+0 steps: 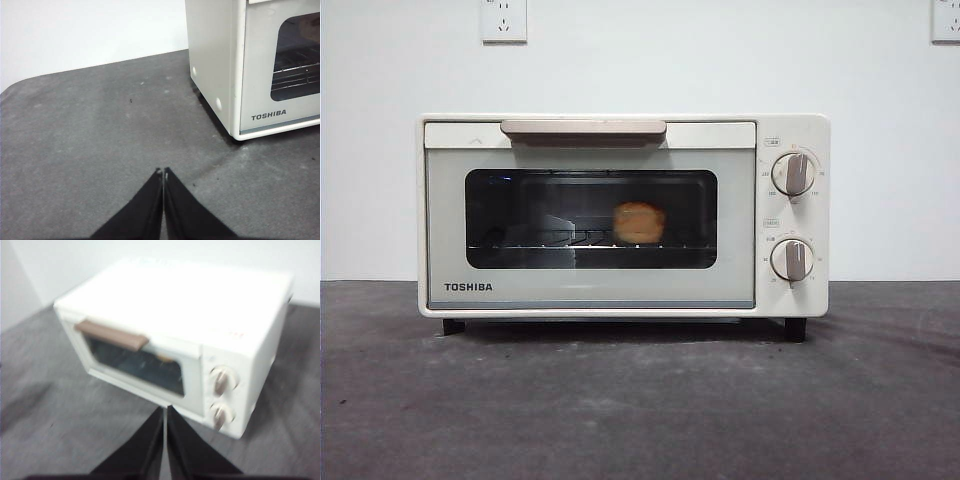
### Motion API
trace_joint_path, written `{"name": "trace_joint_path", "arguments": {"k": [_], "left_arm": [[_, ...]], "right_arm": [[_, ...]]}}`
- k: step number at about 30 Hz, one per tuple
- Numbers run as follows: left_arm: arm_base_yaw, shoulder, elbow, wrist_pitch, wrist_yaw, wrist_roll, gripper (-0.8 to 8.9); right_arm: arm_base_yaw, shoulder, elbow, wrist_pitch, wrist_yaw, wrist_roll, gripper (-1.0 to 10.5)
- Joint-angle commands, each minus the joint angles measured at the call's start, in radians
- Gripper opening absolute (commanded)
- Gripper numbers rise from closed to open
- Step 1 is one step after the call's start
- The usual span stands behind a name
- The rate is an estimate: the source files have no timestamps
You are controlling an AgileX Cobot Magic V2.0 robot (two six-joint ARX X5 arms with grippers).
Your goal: The left arm flap open the oven, the right arm pick bread and place it into oven, the left arm flap close the oven
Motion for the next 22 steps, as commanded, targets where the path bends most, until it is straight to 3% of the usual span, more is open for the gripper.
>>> {"name": "trace_joint_path", "arguments": {"k": [1,5,12,17,22], "left_arm": [[0.001,-0.001,-0.019,-0.011,0.000,0.011,0.11],[0.001,-0.001,-0.019,-0.011,0.000,0.011,0.11],[0.001,-0.001,-0.019,-0.011,0.000,0.011,0.11],[0.001,-0.001,-0.019,-0.011,0.000,0.011,0.11],[0.001,-0.001,-0.019,-0.011,0.000,0.011,0.11]], "right_arm": [[-0.121,-0.050,-0.061,0.091,-0.118,-0.121,0.1],[-0.262,-0.150,-0.185,0.201,-0.188,-0.204,0.1],[-0.386,-0.318,-0.444,0.414,-0.179,-0.209,0.1],[-0.402,-0.415,-0.600,0.529,-0.111,-0.206,0.1],[-0.405,-0.480,-0.688,0.532,-0.004,-0.175,0.1]]}}
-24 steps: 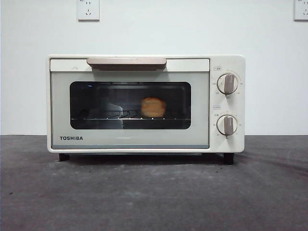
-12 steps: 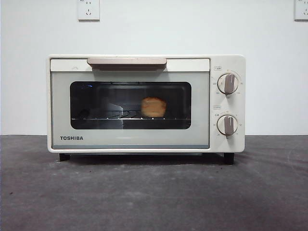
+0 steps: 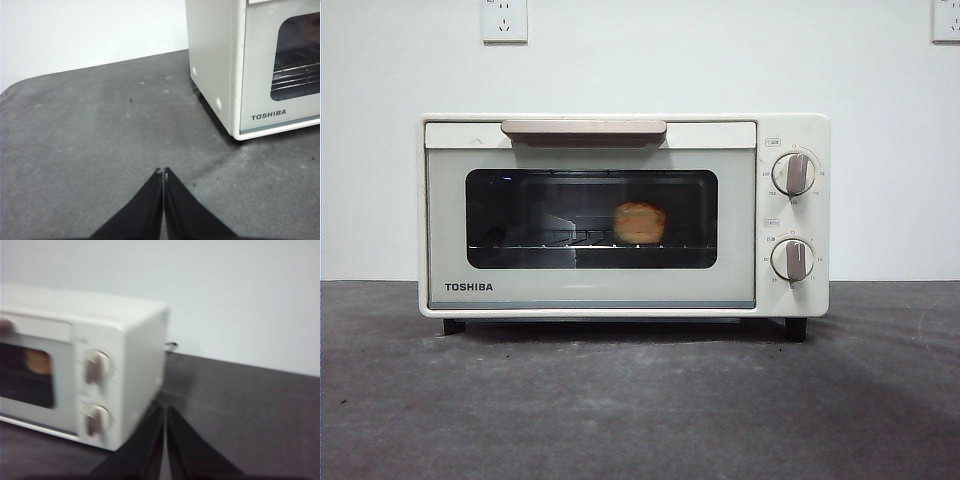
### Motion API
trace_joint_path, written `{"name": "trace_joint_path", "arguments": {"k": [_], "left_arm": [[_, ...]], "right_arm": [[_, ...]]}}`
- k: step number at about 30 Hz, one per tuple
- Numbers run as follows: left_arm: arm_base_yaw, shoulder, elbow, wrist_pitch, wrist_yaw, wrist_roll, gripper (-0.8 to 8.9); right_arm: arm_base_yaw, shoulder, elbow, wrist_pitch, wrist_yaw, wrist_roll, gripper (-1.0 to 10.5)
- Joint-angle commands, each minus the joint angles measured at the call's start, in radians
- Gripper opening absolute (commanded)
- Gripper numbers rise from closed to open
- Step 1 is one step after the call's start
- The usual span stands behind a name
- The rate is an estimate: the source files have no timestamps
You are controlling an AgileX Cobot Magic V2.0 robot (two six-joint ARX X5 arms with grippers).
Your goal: The left arm flap open the oven, the right arm pick bread and place it into oven, the left arm flap close the oven
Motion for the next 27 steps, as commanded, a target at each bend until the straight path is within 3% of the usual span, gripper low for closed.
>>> {"name": "trace_joint_path", "arguments": {"k": [1,6,21,27], "left_arm": [[0.001,-0.001,-0.019,-0.011,0.000,0.011,0.11],[0.001,-0.001,-0.019,-0.011,0.000,0.011,0.11],[0.001,-0.001,-0.019,-0.011,0.000,0.012,0.11],[0.001,-0.001,-0.019,-0.011,0.000,0.011,0.11]], "right_arm": [[-0.004,-0.031,-0.037,0.014,0.051,0.031,0.1],[-0.033,-0.076,-0.102,0.012,0.058,0.071,0.1],[-0.066,-0.076,-0.102,-0.198,0.092,0.070,0.1],[-0.066,-0.076,-0.102,-0.189,0.107,0.095,0.1]]}}
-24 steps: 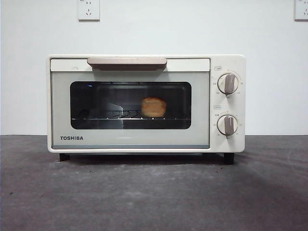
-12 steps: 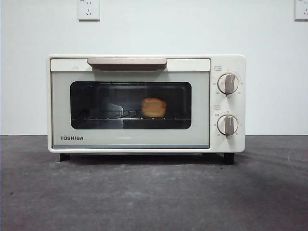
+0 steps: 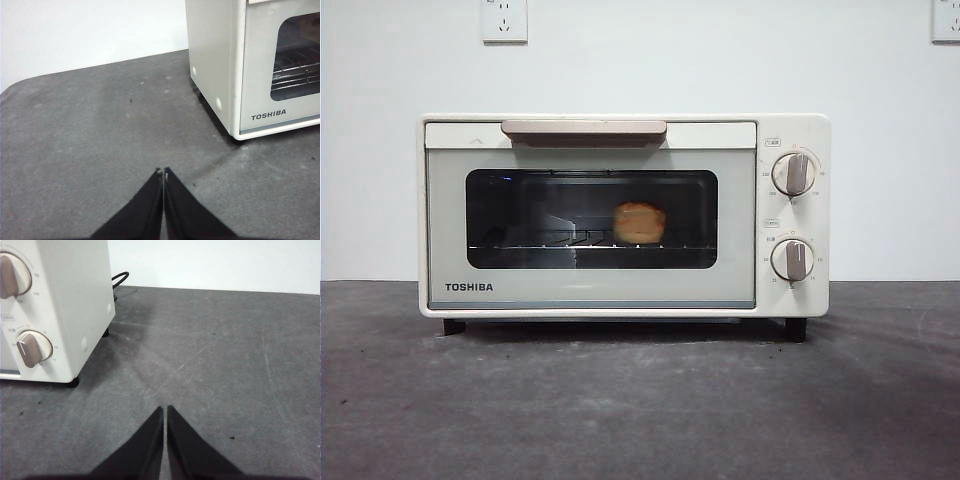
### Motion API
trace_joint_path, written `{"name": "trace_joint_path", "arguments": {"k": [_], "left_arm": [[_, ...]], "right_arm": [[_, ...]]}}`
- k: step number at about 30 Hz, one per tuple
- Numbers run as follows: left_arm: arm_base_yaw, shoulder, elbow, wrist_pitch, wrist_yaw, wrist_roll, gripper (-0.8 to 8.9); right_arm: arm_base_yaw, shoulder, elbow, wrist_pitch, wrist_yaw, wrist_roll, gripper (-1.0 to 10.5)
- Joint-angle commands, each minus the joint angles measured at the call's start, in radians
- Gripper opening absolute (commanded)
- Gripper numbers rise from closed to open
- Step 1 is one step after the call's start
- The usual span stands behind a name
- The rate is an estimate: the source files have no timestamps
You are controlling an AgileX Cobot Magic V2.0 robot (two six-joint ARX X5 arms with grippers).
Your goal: The left arm flap open the oven, the right arm pick bread and place it into oven, the left arm flap close the oven
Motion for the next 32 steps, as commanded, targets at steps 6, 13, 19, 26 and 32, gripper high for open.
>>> {"name": "trace_joint_path", "arguments": {"k": [6,13,19,26,32], "left_arm": [[0.001,-0.001,-0.019,-0.011,0.000,0.011,0.11],[0.001,-0.001,-0.019,-0.011,0.000,0.011,0.11],[0.001,-0.001,-0.019,-0.011,0.000,0.011,0.11],[0.001,-0.001,-0.019,-0.011,0.000,0.011,0.11],[0.001,-0.001,-0.019,-0.011,0.000,0.011,0.11]], "right_arm": [[-0.002,-0.003,-0.008,0.016,0.001,0.021,0.1],[-0.002,-0.003,-0.008,0.014,0.001,0.021,0.1],[-0.002,-0.003,-0.008,0.014,0.001,0.021,0.1],[-0.002,-0.003,-0.008,0.015,0.001,0.021,0.1],[-0.002,-0.003,-0.008,0.014,0.001,0.021,0.1]]}}
